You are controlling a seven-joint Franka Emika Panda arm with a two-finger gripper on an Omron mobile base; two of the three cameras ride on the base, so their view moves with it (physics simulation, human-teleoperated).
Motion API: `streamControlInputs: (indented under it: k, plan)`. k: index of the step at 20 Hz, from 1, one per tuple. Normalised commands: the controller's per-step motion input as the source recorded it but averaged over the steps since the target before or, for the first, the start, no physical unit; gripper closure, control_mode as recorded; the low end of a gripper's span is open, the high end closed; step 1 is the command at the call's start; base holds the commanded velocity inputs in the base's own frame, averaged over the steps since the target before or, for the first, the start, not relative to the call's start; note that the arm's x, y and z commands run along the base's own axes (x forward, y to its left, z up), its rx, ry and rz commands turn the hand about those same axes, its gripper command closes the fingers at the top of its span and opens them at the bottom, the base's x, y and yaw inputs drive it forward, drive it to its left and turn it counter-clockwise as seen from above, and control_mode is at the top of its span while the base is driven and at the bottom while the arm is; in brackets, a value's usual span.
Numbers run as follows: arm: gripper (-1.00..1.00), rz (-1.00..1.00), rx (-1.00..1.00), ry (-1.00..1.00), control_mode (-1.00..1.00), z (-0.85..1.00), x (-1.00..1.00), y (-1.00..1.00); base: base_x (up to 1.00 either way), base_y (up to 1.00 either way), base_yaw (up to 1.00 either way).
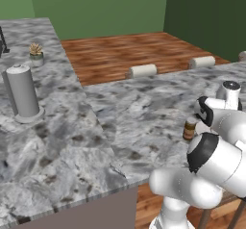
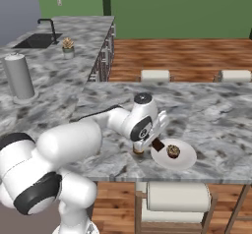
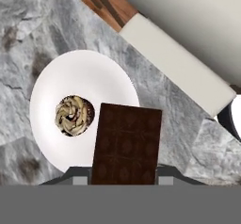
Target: Take the cinnamon bottle from the cabinet and place it on the dining table, next to the plate with the cupcake. Then take the chocolate from the dining counter and place it on the cupcake plate.
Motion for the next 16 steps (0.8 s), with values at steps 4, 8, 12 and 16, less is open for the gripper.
streamControlInputs:
  k: [4, 8, 12, 16]
  plan:
    - [1.0, -0.01, 0.0, 0.0, -1.0, -0.09, 0.01, -0.26, 0.0, 0.0, 0.0]
    - [1.0, -0.02, 0.0, 0.0, -1.0, -0.17, 0.0, -0.23, 0.0, 0.0, 0.0]
    - [1.0, -0.03, 0.0, 0.0, -1.0, -0.26, 0.05, 0.0, 0.0, 0.0, 0.0]
    - [1.0, -0.04, 0.0, 0.0, -1.0, -0.28, 0.03, 0.0, 0.0, 0.0, 0.0]
